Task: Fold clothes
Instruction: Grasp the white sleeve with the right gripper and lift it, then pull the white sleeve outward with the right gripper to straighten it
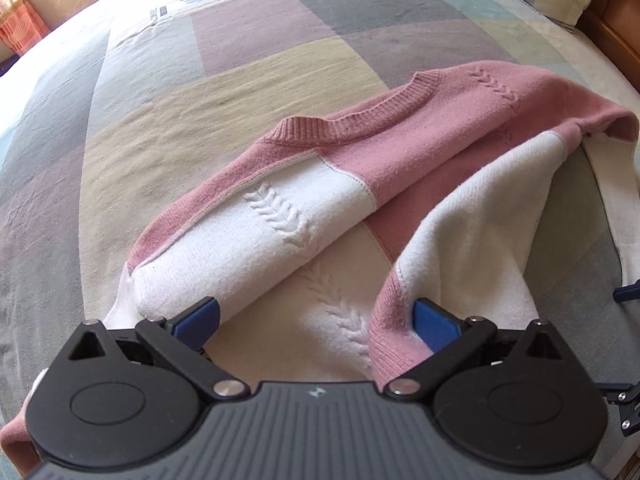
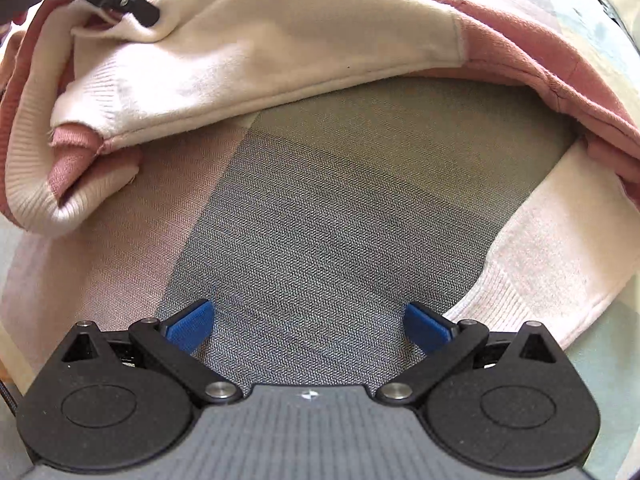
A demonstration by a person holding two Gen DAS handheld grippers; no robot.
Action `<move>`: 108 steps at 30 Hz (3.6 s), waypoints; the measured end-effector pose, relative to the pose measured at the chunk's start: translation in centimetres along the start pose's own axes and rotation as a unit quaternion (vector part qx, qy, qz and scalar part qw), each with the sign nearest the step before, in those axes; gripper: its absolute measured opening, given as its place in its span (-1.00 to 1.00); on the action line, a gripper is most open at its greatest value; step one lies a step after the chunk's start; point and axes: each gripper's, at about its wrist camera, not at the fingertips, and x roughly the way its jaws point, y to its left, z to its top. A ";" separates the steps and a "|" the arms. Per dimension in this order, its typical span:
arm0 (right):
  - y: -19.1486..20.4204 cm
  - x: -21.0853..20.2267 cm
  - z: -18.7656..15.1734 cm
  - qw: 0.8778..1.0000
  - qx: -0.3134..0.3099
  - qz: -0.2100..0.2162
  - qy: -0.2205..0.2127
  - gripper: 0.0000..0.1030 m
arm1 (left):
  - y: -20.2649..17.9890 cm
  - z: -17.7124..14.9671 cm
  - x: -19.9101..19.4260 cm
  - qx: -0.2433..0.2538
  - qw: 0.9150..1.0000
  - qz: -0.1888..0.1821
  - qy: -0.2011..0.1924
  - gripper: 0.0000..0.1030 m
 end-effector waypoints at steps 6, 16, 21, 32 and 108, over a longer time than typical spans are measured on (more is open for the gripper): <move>-3.8 -1.8 1.0 0.972 0.147 0.175 -0.047 1.00 | 0.0 -1.1 -0.6 0.002 1.000 -0.008 -0.015 0.98; -1.4 2.5 5.4 0.860 0.306 0.403 -0.064 1.00 | 1.5 -1.7 0.1 -0.030 0.999 -0.038 -0.015 0.98; -1.6 2.8 6.6 0.835 0.334 0.426 -0.096 1.00 | 2.5 -2.1 0.7 -0.055 0.997 -0.051 -0.012 0.98; -3.2 2.9 5.6 0.819 0.367 0.417 -0.145 0.50 | 4.2 -2.9 1.5 -0.096 0.993 -0.068 -0.003 0.99; -24.1 -7.0 -3.6 0.857 0.463 0.146 -0.174 0.13 | -4.7 -4.0 -2.0 -0.059 0.985 -0.164 0.002 0.98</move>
